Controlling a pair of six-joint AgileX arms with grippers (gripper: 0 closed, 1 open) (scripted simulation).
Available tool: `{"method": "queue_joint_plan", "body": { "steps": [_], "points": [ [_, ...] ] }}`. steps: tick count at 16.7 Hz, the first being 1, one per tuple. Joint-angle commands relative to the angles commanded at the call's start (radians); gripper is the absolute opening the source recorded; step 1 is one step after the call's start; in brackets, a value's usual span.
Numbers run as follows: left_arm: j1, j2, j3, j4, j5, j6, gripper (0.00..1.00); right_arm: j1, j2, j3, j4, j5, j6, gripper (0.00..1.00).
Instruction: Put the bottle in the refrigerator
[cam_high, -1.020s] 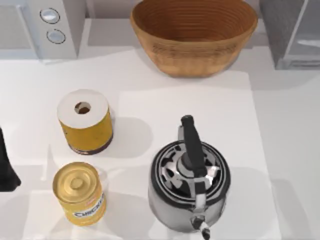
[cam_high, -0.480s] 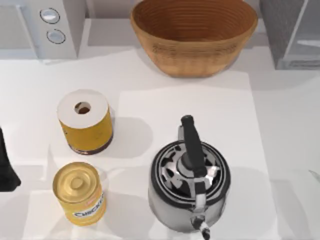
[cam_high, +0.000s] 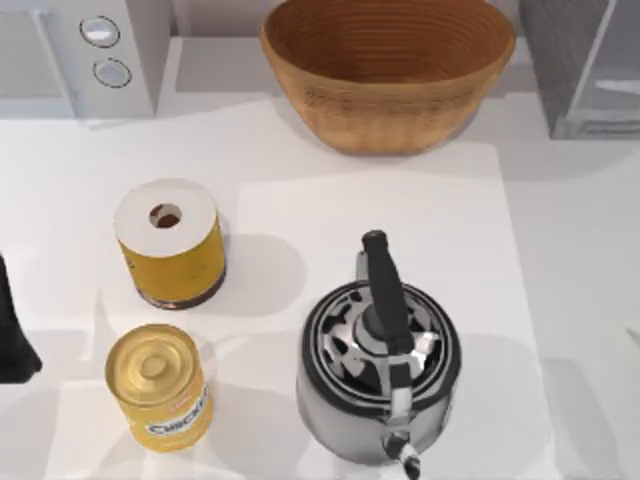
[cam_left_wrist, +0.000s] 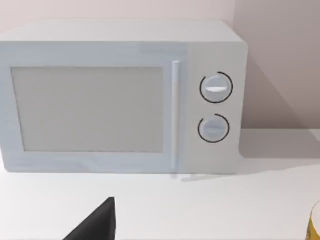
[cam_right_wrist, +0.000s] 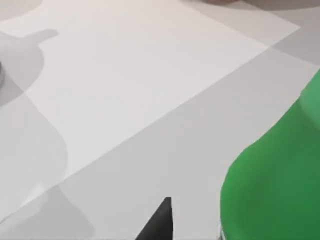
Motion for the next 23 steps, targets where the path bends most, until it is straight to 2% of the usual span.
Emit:
{"method": "queue_joint_plan", "body": {
  "steps": [6,17,20,23],
  "points": [
    [0.0,0.0,0.0,0.0,0.0,0.0,1.0,0.0,0.0,0.0,0.0,0.0,0.0,0.03],
    [0.0,0.0,0.0,0.0,0.0,0.0,1.0,0.0,-0.001,0.01,-0.013,-0.004,-0.011,0.01],
    [0.0,0.0,0.0,0.0,0.0,0.0,1.0,0.005,-0.009,0.081,-0.108,-0.028,-0.099,0.01],
    [0.0,0.0,0.0,0.0,0.0,0.0,1.0,-0.017,-0.013,0.194,-0.298,-0.066,-0.261,0.01]
  ]
}}
